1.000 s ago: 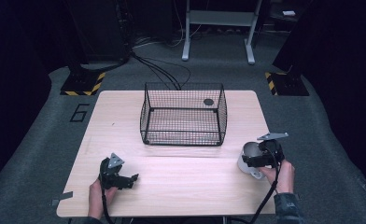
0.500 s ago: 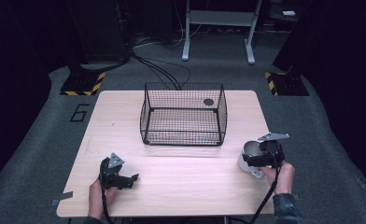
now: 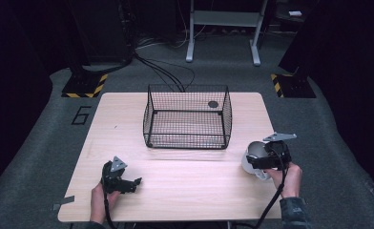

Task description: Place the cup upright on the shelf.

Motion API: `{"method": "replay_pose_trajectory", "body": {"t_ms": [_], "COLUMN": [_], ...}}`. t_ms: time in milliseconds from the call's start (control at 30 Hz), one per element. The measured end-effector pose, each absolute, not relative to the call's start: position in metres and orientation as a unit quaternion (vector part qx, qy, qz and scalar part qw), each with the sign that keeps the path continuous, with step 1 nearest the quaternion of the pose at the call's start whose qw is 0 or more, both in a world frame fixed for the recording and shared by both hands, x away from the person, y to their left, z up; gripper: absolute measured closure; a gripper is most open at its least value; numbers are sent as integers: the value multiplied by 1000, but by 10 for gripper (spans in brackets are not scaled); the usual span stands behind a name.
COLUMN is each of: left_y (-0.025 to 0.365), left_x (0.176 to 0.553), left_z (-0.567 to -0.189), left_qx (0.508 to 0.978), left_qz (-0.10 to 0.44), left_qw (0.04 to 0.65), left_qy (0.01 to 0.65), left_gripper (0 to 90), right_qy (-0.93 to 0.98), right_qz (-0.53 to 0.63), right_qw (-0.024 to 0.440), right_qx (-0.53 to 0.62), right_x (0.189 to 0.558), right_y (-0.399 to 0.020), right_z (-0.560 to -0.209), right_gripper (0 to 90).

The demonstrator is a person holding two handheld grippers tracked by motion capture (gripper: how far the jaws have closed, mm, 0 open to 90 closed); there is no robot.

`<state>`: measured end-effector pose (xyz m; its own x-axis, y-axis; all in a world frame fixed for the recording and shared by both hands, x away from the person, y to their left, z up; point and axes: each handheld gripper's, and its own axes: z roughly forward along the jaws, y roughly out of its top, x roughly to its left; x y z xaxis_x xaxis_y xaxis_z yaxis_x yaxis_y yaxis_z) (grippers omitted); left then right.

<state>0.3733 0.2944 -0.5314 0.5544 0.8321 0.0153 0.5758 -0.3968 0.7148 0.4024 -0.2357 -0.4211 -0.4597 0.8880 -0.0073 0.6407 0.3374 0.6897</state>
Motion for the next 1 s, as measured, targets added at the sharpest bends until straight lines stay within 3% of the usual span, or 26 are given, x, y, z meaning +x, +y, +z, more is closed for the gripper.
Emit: {"method": "replay_pose_trajectory", "body": {"t_ms": [1000], "left_y": [294], "left_x": [373], "left_z": [-532], "left_qx": [811], "left_qz": [185], "left_qw": [340], "left_qy": [438], "left_gripper": [0], "right_qy": [833], "right_qz": [327], "right_qw": [169], "right_qx": [413], "right_x": [404], "right_y": [-180], "right_z": [-394], "right_gripper": [56]}}
